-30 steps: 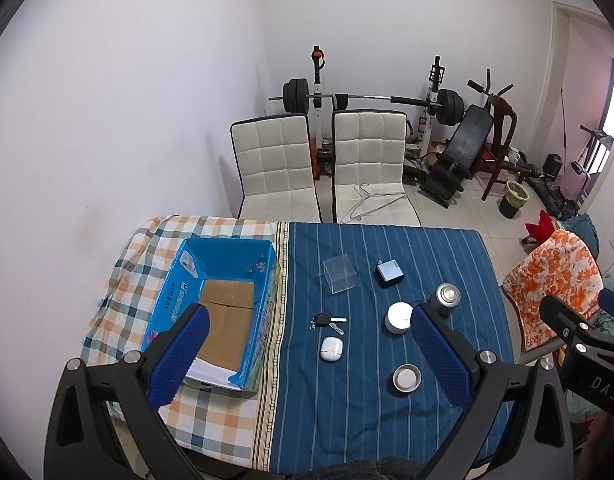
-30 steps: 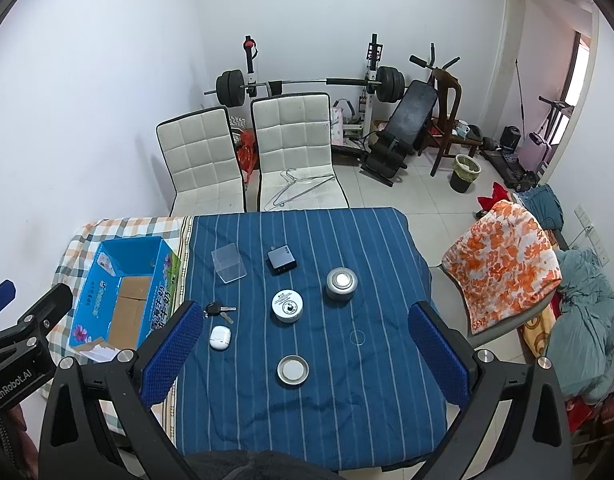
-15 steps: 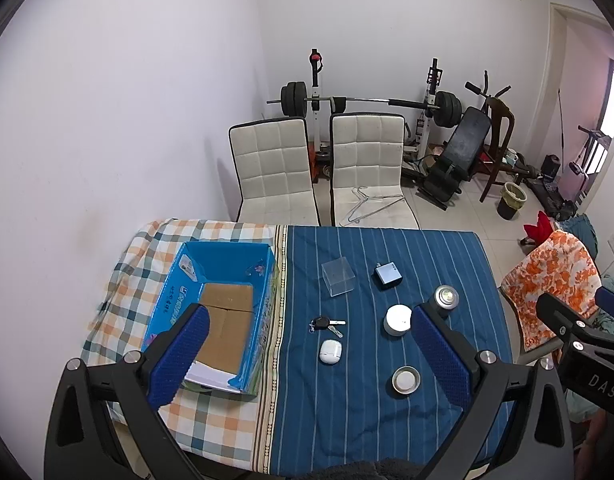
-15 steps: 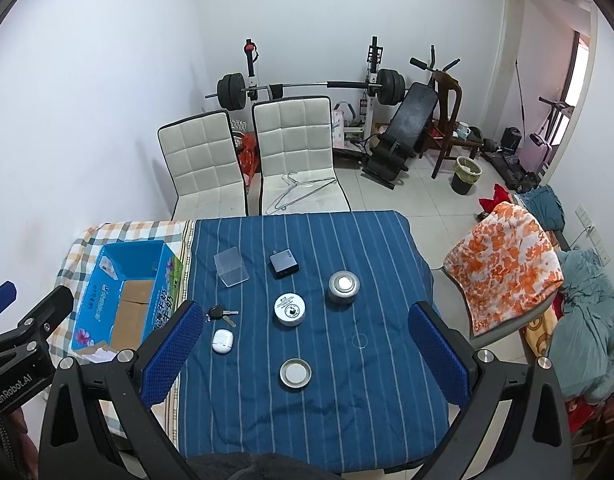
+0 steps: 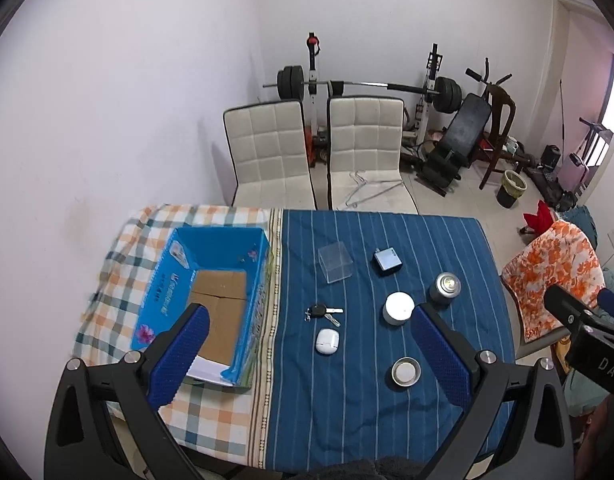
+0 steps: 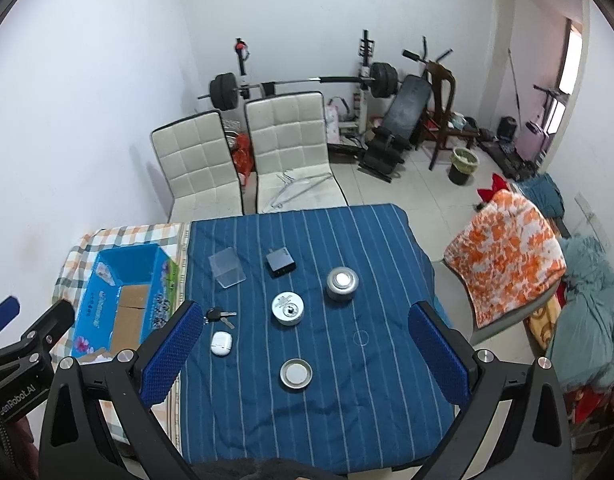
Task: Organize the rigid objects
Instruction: 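Grasp the white earbud case with the left tool while the right tool grasps the white cream jar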
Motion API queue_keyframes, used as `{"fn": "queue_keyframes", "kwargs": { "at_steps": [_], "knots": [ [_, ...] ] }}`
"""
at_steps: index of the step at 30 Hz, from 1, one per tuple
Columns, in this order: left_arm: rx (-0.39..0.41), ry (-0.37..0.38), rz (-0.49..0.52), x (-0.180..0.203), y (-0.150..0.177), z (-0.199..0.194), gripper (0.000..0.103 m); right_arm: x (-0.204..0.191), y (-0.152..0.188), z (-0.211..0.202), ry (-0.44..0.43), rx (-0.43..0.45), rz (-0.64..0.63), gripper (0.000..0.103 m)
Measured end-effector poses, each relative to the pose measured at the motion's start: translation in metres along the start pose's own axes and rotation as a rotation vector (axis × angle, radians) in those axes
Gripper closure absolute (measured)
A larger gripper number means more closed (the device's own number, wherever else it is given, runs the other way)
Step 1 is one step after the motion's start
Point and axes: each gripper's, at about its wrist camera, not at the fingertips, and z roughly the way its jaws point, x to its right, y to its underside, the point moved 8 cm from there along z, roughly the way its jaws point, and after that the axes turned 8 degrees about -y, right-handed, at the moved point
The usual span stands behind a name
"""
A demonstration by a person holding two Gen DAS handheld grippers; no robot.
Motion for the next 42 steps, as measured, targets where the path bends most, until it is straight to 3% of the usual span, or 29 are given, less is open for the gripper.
{"fn": "queue_keyframes", "kwargs": {
  "at_steps": [7, 13, 20, 23, 25, 29, 31, 35, 42],
  "knots": [
    [-0.118, -0.035, 0.039, 0.004, 0.018, 0.073, 0.0, 0.028, 0.026, 0.07, -0.004, -0.134, 0.092, 0.0],
    [-0.203, -0.011, 0.069, 0.014, 0.041, 0.142, 0.0, 0.05, 0.058, 0.144, -0.002, -0.254, 0.12, 0.0],
    [-0.377, -0.007, 0.108, 0.03, 0.088, 0.241, 0.0, 0.065, 0.089, 0.251, -0.009, -0.385, 0.117, 0.0],
    [-0.433, 0.022, 0.118, 0.041, 0.104, 0.275, 0.005, 0.066, 0.101, 0.294, -0.024, -0.446, 0.121, 0.0],
    [-0.478, 0.045, 0.131, 0.052, 0.116, 0.295, 0.02, 0.067, 0.107, 0.318, -0.026, -0.457, 0.12, 0.0],
    [-0.554, 0.072, 0.155, 0.07, 0.138, 0.335, 0.031, 0.064, 0.117, 0.352, -0.05, -0.502, 0.107, 0.0],
    [-0.592, 0.081, 0.168, 0.078, 0.151, 0.352, 0.045, 0.063, 0.119, 0.367, -0.07, -0.518, 0.112, 0.0],
    [-0.635, 0.096, 0.179, 0.086, 0.167, 0.372, 0.049, 0.06, 0.119, 0.395, -0.072, -0.547, 0.099, 0.0],
    [-0.643, 0.09, 0.188, 0.095, 0.18, 0.39, 0.052, 0.046, 0.113, 0.437, -0.109, -0.587, 0.089, 0.0]
  ]
}}
